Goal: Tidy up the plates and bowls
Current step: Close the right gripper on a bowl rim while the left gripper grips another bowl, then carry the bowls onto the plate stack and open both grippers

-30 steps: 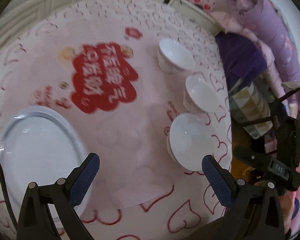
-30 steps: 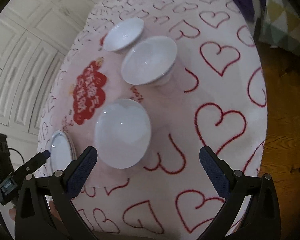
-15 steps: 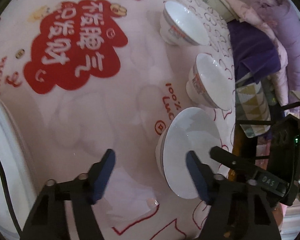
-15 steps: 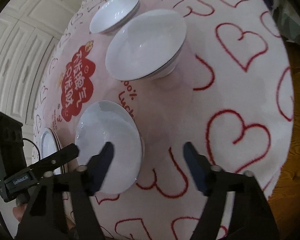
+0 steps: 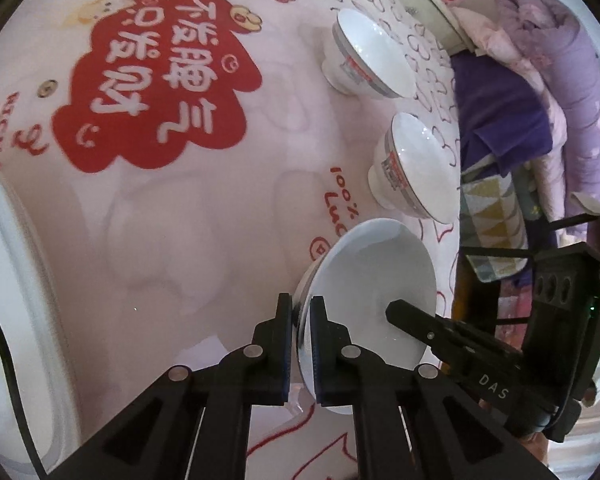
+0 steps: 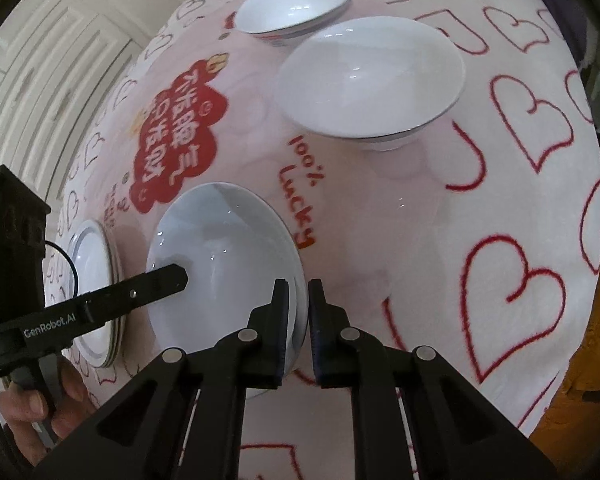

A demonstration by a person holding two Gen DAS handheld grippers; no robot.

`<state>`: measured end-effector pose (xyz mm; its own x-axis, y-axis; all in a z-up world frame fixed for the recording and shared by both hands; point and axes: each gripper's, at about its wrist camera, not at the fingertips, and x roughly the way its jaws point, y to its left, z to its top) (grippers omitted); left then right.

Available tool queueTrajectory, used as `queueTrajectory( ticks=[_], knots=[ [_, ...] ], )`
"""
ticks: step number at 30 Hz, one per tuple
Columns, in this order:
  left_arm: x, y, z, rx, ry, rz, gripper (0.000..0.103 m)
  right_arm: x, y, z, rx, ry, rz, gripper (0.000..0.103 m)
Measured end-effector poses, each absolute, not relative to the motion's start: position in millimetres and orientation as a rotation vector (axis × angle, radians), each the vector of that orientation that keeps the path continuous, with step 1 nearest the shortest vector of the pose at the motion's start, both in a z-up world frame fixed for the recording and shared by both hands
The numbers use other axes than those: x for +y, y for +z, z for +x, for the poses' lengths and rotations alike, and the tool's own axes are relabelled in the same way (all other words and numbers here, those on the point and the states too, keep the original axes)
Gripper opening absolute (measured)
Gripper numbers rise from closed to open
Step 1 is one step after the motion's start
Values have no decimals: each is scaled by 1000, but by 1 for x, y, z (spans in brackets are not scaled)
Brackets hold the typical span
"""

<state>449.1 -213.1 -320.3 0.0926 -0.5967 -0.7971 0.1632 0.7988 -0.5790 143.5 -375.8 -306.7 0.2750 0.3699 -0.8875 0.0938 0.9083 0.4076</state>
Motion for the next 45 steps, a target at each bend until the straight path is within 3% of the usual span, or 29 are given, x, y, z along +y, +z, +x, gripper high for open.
queueTrajectory(
  ticks=[12,20,40,43,45],
  knots=[
    [-168,-285,403,1308,-519,-375,3,-321,-280,127,1334,302,350,10],
    [-134,-294,380,1376,-488,-383,3,-295,-300,123,1424,297,298,10],
    [-141,-317,379,1415,-464,-370,8,-302,-315,125,1467,253,326,13],
    [-139,-317,379,1422,-448,-358,17,-307,-315,125,1462,237,349,21],
    [-137,-316,379,1425,-437,-352,28,-313,-312,125,1446,223,379,45]
  ],
)
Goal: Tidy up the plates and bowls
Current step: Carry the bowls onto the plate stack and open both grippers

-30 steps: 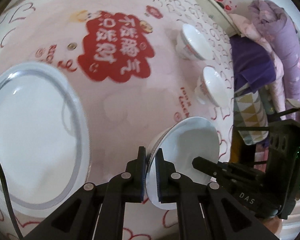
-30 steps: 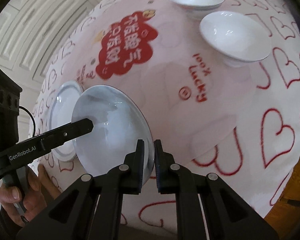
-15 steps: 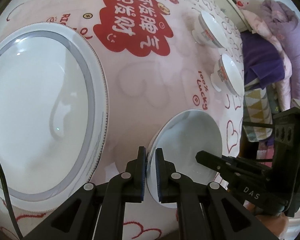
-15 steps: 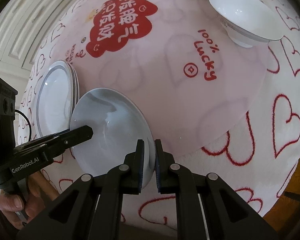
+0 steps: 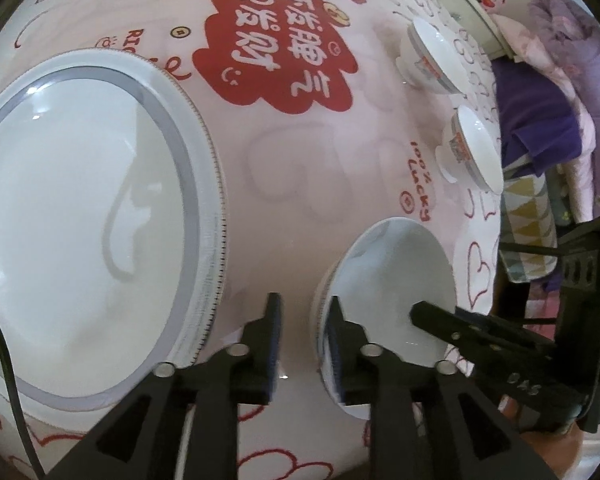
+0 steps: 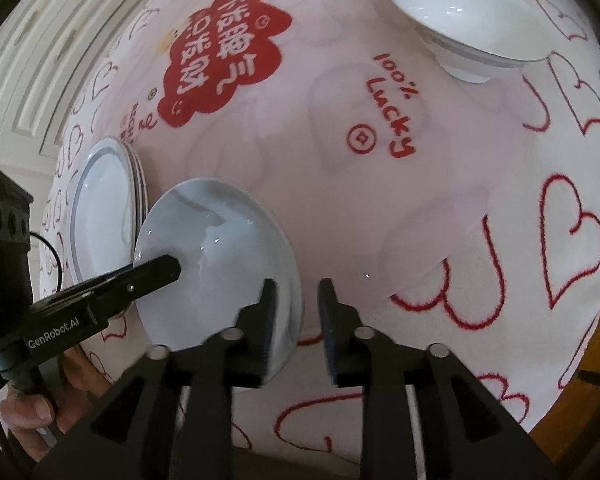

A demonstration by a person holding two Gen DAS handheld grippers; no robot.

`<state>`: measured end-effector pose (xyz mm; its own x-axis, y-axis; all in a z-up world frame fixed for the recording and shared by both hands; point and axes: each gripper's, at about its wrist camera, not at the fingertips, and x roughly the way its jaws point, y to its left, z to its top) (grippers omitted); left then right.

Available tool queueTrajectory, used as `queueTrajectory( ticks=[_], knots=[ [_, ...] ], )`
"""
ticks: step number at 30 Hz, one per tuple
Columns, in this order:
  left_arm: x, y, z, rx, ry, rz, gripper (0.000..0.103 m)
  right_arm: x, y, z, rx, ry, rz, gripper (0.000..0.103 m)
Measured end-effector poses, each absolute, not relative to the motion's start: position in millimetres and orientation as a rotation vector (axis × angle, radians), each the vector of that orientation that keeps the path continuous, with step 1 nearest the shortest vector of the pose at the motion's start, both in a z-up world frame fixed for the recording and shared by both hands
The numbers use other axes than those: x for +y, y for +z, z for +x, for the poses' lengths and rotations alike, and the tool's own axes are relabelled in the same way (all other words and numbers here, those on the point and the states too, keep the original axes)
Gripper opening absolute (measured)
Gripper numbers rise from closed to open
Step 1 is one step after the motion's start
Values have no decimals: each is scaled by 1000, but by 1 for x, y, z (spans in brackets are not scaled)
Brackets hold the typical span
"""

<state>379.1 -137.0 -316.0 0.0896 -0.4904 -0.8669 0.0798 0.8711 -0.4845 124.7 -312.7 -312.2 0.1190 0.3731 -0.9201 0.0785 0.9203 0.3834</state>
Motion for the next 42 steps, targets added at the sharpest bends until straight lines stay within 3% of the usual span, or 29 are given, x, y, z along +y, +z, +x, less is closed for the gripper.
queueTrajectory(
  ticks=[1,3,4,6,10,26,42],
  knots=[
    [-136,-314,379,1423,-436,-354,38,-315,-311,125,1438,219,390,53],
    [-133,-309,379,1405,-449,-365,50,-322,-307,125,1407,197,423,81],
    [-131,-306,379,1395,-455,-364,57,-325,-305,125,1396,193,440,85],
    [-130,-298,378,1372,-483,-368,67,-334,-301,124,1370,179,487,103],
    [-128,-280,376,1305,-488,-332,99,-350,-292,122,1314,124,535,103],
    [-111,-202,374,1061,-488,-273,101,-434,-227,106,1027,110,749,103],
    [-180,-178,404,999,-518,-144,101,-481,-225,135,978,72,761,103]
  ],
)
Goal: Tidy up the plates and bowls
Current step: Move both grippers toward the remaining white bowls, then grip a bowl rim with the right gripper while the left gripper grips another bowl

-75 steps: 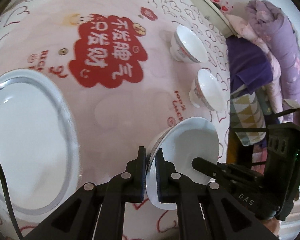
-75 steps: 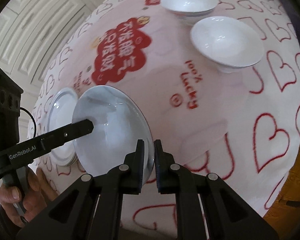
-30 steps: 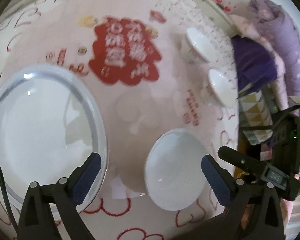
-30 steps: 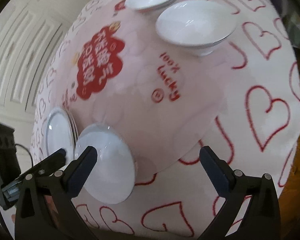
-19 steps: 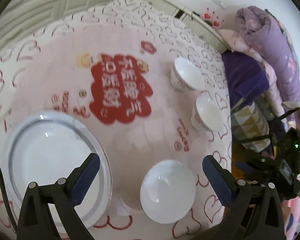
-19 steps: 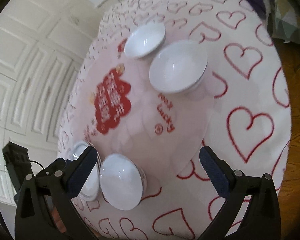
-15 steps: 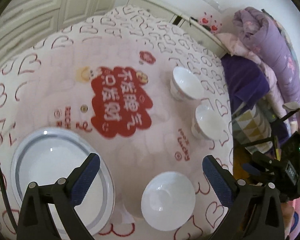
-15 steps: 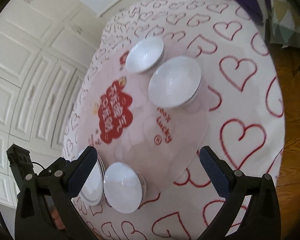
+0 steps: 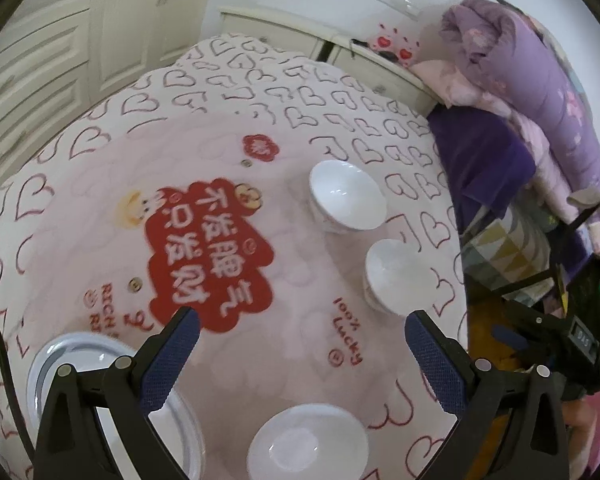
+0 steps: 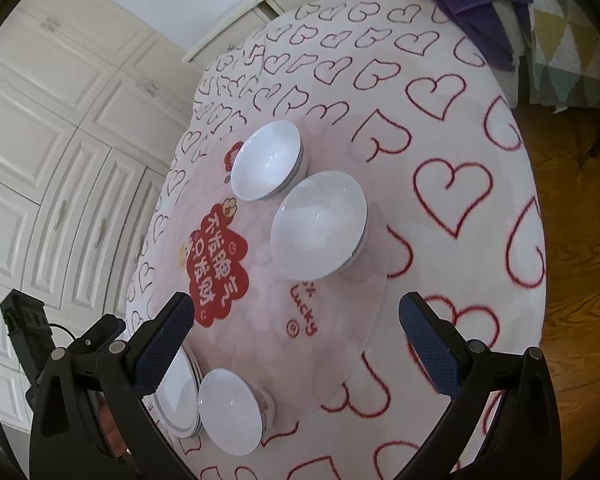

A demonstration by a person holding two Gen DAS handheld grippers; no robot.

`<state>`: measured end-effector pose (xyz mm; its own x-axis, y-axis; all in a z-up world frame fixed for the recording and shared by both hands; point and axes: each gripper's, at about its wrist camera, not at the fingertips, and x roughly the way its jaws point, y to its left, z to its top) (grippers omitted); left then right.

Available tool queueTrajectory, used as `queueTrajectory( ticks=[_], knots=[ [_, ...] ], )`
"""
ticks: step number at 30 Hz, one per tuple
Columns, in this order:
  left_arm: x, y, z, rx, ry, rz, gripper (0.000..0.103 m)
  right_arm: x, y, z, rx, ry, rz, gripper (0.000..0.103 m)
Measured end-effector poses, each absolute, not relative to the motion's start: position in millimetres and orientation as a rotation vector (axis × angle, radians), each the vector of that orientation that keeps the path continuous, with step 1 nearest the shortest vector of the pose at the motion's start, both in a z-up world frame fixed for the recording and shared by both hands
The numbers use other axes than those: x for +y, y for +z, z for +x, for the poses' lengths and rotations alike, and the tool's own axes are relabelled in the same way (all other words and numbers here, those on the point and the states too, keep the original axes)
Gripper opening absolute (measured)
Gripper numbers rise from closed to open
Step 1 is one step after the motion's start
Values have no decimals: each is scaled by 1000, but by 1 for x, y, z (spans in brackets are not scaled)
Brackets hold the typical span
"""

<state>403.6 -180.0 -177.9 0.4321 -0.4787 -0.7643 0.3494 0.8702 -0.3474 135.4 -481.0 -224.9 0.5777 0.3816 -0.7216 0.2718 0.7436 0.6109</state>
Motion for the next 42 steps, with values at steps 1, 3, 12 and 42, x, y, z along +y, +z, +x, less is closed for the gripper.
queueTrajectory(
  ticks=[1,3,12,42],
  knots=[
    [-186,-178,406,997,-521,-137,101,-483,-224,139,977,70,759,103],
    [-200,-178,414,1000,-530,-122,101,-488,-223,146,973,68,754,103],
    [-257,-205,459,1083,-551,-100,101,-514,-229,177,995,34,730,103],
    [-358,-376,581,1457,-603,-385,2,-496,-327,246,1238,71,645,13]
  ],
)
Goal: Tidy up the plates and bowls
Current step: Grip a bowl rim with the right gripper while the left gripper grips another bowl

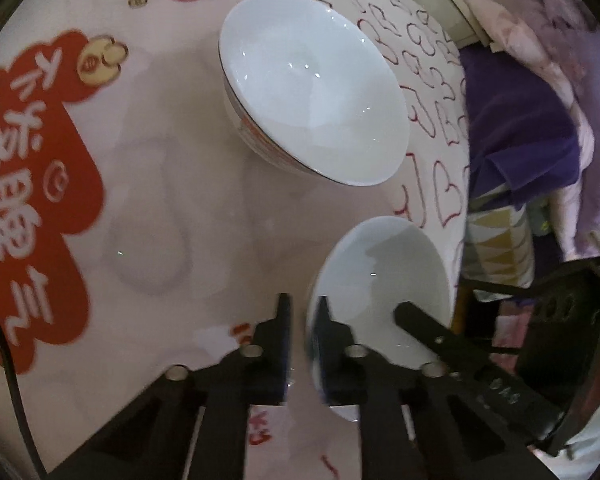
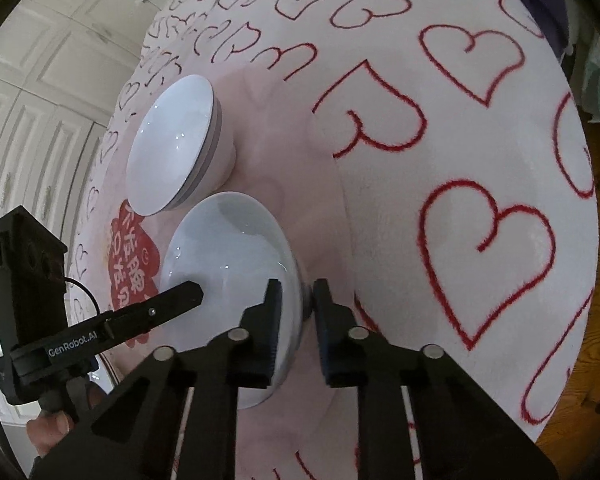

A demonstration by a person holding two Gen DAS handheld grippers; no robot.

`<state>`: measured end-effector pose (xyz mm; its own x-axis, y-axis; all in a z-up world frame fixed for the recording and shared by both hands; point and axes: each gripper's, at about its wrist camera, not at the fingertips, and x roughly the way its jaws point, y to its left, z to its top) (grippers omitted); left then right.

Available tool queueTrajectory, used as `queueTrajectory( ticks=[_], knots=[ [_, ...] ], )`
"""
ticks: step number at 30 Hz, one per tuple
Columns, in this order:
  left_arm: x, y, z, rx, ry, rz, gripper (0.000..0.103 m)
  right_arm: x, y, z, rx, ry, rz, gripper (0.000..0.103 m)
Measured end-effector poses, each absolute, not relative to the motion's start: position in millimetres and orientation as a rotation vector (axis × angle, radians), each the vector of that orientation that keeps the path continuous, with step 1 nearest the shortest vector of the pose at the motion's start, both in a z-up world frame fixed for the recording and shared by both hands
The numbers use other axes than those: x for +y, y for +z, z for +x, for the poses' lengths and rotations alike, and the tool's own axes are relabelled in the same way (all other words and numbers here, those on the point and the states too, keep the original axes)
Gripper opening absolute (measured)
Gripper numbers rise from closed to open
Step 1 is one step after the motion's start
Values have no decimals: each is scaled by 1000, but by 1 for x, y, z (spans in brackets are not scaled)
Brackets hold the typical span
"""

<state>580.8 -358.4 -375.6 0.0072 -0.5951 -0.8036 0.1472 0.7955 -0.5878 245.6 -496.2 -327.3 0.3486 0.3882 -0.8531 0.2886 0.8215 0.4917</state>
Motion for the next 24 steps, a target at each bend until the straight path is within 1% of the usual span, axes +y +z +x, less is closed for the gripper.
queueTrajectory(
  ticks=[10,17,20,24],
  knots=[
    [-342,-361,562,1405,-605,-390,2,-481,-311,230,1213,66,603,12],
    [-303,-315,528,1329,-592,-405,3,-448,-271,208,1171,121,565,12],
    [-274,-289,503,1290,-584,-409,4,-427,-252,194,1153,150,544,12],
    [-236,-267,465,1251,-562,-420,4,-398,-232,175,1145,189,515,12]
  ],
)
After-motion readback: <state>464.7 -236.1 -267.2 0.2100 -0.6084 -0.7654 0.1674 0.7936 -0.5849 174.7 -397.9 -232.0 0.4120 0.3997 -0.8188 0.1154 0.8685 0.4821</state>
